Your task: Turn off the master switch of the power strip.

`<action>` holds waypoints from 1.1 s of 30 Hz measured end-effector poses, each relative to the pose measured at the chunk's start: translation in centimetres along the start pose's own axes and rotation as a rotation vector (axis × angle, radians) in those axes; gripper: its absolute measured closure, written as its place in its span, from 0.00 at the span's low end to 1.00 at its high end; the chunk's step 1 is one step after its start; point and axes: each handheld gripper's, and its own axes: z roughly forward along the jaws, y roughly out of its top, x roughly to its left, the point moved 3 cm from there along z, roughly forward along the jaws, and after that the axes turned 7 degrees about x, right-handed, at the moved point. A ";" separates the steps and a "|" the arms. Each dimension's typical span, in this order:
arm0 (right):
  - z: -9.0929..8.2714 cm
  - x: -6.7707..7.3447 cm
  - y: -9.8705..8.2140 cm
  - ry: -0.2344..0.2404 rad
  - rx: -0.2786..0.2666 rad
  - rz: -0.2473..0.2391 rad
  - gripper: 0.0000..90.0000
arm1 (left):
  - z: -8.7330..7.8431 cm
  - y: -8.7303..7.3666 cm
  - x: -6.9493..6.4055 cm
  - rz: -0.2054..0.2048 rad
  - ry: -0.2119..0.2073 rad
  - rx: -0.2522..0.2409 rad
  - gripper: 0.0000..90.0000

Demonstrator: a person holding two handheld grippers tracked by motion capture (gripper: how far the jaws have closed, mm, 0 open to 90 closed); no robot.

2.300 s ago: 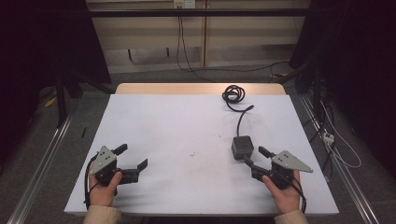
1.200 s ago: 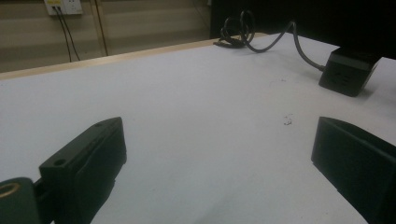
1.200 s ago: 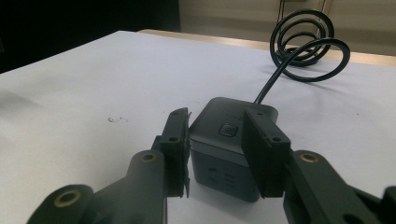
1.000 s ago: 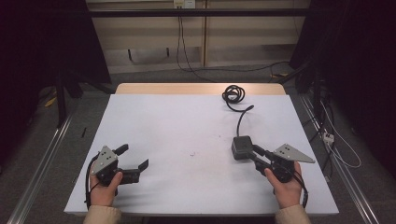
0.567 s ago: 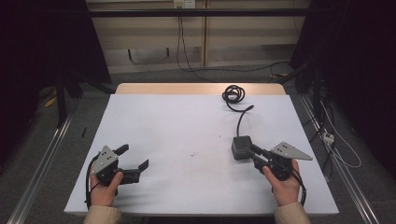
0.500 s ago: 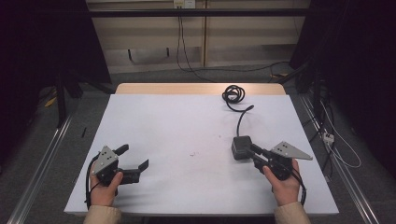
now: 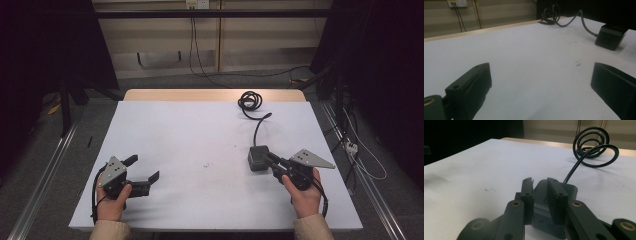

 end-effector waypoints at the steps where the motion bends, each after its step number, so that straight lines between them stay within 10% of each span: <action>1: 0.0 0.0 0.1 0.000 0.001 0.004 0.85 | 0.0 0.0 0.0 0.001 0.000 0.001 0.03; 33: 0.9 -0.6 0.7 0.004 0.013 0.008 0.91 | 0.1 0.0 -0.2 0.000 -0.002 0.003 0.03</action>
